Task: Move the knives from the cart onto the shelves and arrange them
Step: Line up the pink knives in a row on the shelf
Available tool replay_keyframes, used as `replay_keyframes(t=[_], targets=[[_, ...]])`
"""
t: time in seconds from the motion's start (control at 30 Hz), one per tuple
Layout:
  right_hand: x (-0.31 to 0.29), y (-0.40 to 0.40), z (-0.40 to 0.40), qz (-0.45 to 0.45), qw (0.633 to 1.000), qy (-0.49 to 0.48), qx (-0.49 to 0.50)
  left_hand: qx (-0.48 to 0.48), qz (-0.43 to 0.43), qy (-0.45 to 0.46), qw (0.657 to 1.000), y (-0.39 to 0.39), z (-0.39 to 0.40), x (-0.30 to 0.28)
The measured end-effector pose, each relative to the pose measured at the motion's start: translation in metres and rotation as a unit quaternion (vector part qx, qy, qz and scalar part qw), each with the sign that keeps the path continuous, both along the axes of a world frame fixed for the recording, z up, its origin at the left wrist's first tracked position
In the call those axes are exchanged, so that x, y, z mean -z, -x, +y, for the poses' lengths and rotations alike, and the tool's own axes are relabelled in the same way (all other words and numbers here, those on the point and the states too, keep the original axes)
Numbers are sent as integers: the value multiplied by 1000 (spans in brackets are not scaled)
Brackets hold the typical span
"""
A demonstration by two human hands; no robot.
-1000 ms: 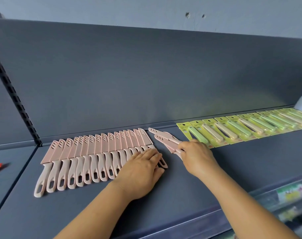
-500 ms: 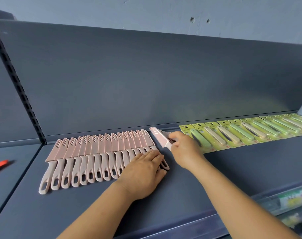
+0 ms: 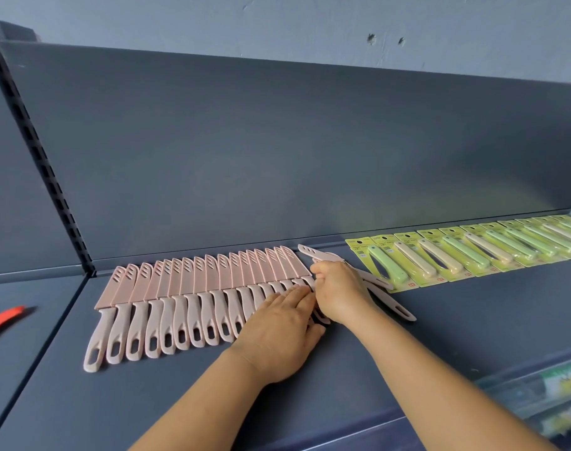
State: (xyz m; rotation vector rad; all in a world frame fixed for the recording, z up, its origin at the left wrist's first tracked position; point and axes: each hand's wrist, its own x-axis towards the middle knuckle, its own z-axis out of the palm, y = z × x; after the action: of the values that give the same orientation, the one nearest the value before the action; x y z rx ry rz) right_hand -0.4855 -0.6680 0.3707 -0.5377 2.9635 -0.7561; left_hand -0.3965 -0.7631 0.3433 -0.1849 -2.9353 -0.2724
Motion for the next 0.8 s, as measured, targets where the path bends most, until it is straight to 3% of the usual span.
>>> replay_keyframes(t=[0.13,0.57,0.8], targets=[[-1,0,29,46,999,-1,2,8,0,8,1000,1,0,1],[7,6,53,98,978,-183,-6,26,-5,7,1000,8,2,6],[4,12,38,73,989,-130,-14,22,-4,4,1000,6,4,6]])
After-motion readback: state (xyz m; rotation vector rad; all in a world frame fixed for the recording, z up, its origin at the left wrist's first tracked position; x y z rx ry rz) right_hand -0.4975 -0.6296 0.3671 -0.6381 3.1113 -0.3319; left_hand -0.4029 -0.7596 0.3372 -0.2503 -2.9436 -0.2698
